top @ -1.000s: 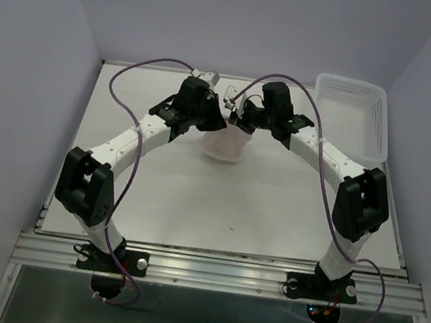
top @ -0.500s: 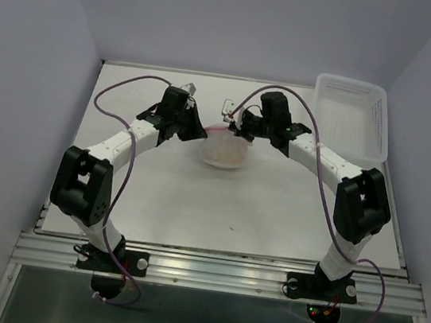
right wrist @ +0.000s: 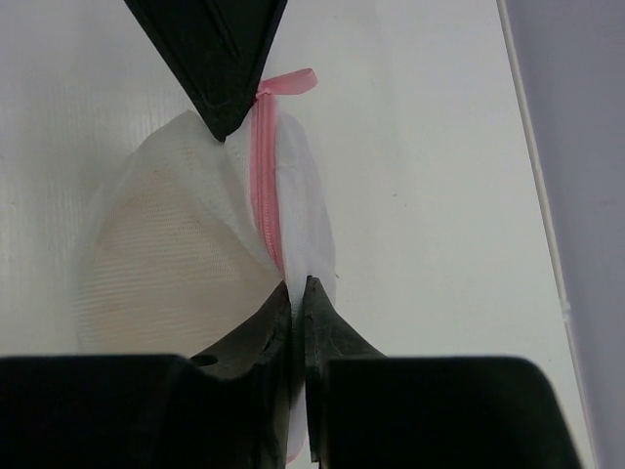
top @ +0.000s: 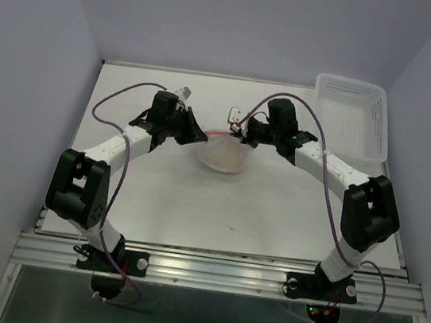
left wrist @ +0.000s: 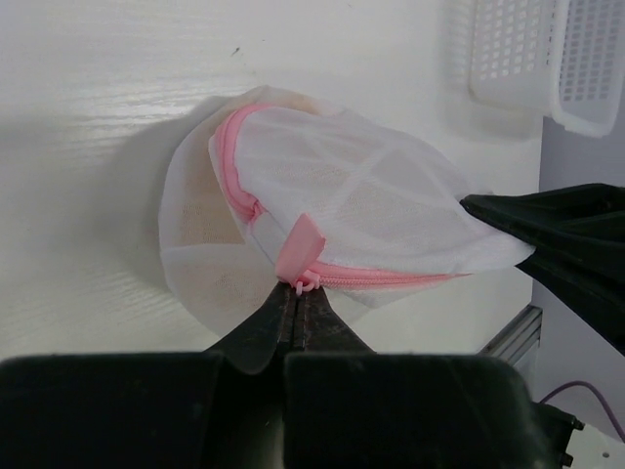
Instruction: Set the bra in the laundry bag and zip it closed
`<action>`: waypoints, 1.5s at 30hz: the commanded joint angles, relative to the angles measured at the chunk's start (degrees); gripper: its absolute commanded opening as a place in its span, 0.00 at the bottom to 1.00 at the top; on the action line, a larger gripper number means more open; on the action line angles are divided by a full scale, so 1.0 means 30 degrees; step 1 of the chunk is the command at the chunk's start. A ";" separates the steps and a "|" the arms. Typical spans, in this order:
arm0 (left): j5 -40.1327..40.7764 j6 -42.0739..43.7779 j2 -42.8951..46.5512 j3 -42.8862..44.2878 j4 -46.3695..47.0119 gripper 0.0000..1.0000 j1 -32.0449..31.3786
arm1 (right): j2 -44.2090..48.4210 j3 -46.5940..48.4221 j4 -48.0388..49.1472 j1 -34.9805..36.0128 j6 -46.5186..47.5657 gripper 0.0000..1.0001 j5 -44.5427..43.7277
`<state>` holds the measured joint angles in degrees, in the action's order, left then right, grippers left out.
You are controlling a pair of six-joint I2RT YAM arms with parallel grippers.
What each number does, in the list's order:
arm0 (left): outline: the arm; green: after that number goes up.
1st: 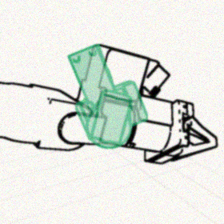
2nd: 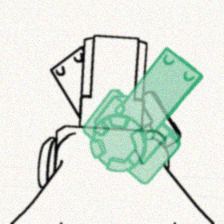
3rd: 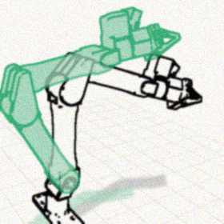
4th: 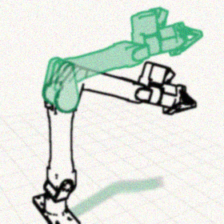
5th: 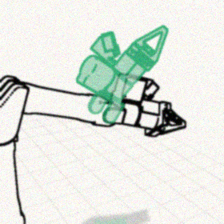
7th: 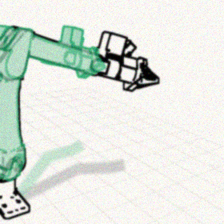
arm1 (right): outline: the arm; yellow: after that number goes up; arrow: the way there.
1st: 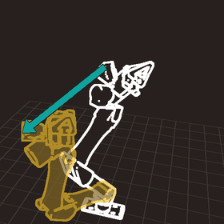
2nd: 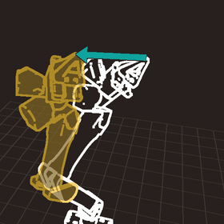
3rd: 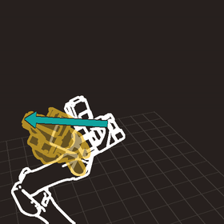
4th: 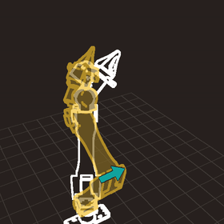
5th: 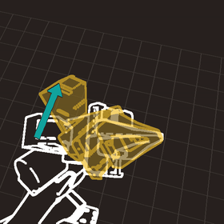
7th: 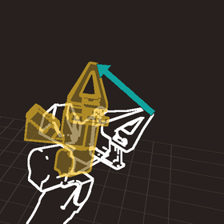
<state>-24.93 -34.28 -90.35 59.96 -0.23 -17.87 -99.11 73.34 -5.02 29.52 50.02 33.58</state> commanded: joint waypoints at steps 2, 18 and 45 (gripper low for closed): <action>0.1805 0.1524 0.0729 -0.0125 -0.0275 0.00 0.0976 | 0.1894 -0.0042 0.0124 -0.0992 -0.0208 0.28 0.0903; 0.5844 0.1848 0.8139 -0.2000 -0.3818 0.99 0.0682 | 0.4969 -0.1361 -0.1052 -0.0992 -0.4569 1.00 -0.0557; 0.9481 0.1555 0.6209 0.0608 -0.2062 0.99 0.0419 | -0.1150 0.2886 0.2522 0.2228 -1.0962 1.00 -0.9783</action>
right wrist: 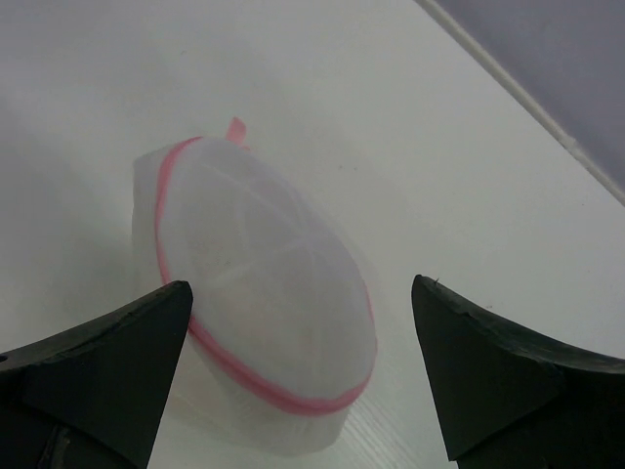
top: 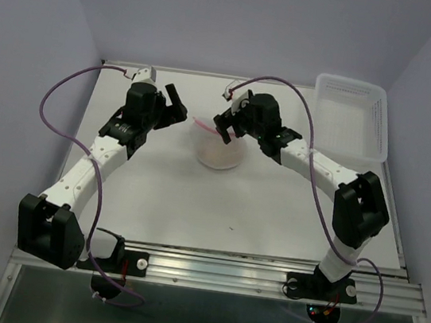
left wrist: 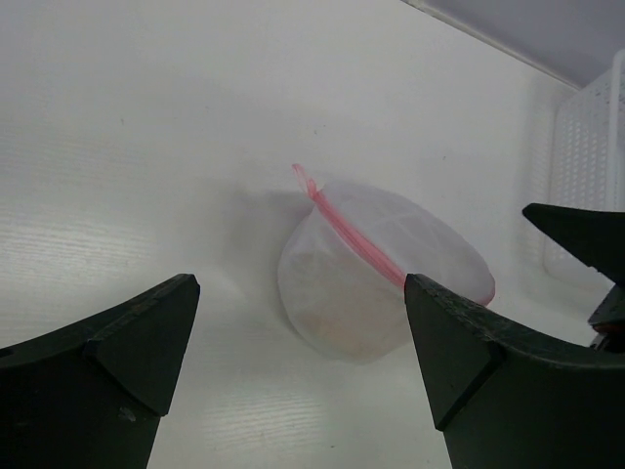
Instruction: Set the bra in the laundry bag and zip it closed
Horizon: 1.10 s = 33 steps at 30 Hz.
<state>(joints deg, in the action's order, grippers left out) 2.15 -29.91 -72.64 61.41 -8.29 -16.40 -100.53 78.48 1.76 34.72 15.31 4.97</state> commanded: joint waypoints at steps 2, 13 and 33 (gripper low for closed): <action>0.0629 -0.0019 0.0483 -0.0165 0.0597 0.99 -0.0069 | -0.1291 0.1175 0.0263 0.1108 0.1397 1.00 -0.1591; 0.1157 -0.0313 0.0689 -0.0547 0.0450 0.99 -0.0040 | -0.0768 -0.1196 0.0058 0.2460 0.3451 1.00 -0.0662; 0.1684 -0.0196 0.1244 -0.0694 0.0128 0.99 -0.0069 | 0.4150 -0.3982 0.1638 0.2460 -0.0384 1.00 -0.3677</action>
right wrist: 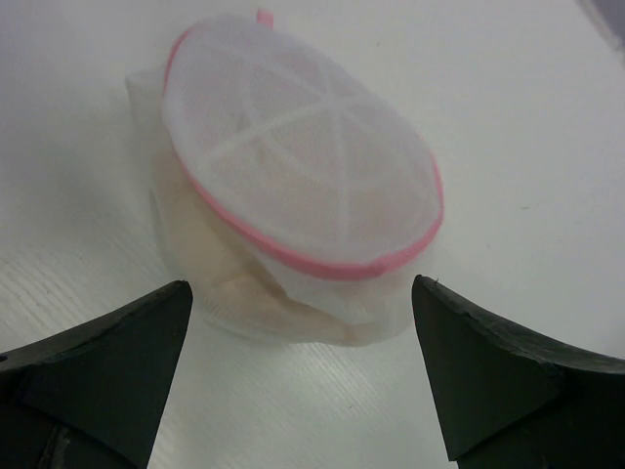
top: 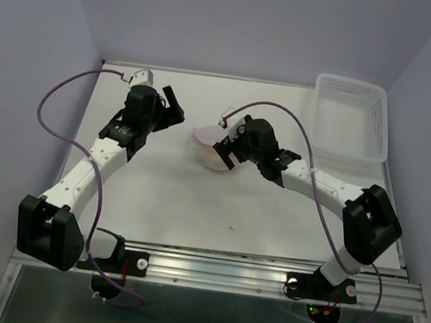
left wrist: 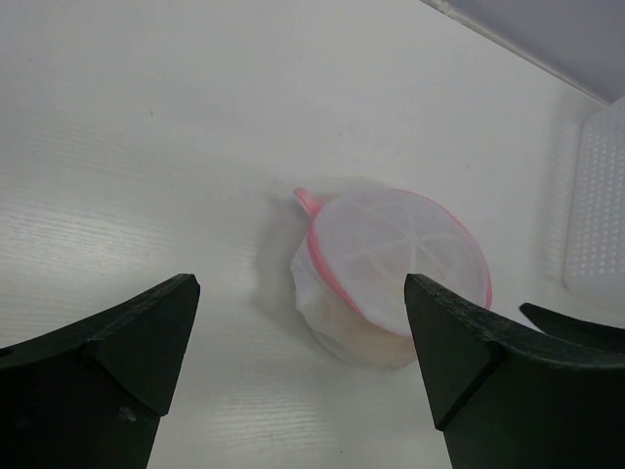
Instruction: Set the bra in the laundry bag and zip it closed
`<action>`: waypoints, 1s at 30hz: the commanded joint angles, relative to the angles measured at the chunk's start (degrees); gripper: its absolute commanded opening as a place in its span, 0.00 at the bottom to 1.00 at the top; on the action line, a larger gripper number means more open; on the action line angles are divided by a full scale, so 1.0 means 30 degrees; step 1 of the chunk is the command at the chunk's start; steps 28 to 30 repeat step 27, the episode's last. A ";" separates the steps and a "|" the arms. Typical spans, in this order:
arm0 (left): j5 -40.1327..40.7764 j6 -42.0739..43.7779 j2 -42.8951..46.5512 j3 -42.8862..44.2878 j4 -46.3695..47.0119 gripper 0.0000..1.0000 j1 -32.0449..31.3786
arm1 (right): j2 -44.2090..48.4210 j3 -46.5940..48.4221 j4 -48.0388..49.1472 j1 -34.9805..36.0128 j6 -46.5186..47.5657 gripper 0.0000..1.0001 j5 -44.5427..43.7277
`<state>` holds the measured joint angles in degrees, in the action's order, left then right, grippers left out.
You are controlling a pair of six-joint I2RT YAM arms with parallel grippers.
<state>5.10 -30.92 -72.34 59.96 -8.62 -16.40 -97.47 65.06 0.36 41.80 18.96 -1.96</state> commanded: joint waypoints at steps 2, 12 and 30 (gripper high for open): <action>0.1139 0.0140 0.1463 -0.0213 0.0208 0.99 -0.0069 | 0.4595 0.0317 0.2427 0.0099 -0.2626 1.00 -0.2475; 0.4684 -0.0563 0.2900 -0.0066 -0.1138 0.99 0.0310 | 0.8843 -0.2052 0.0496 -0.9092 -1.3518 1.00 -0.7084; 0.5828 -0.1355 0.3487 0.0343 -0.1374 0.99 0.1630 | 1.2656 -0.4986 0.1051 -0.9539 -1.3674 1.00 -1.2678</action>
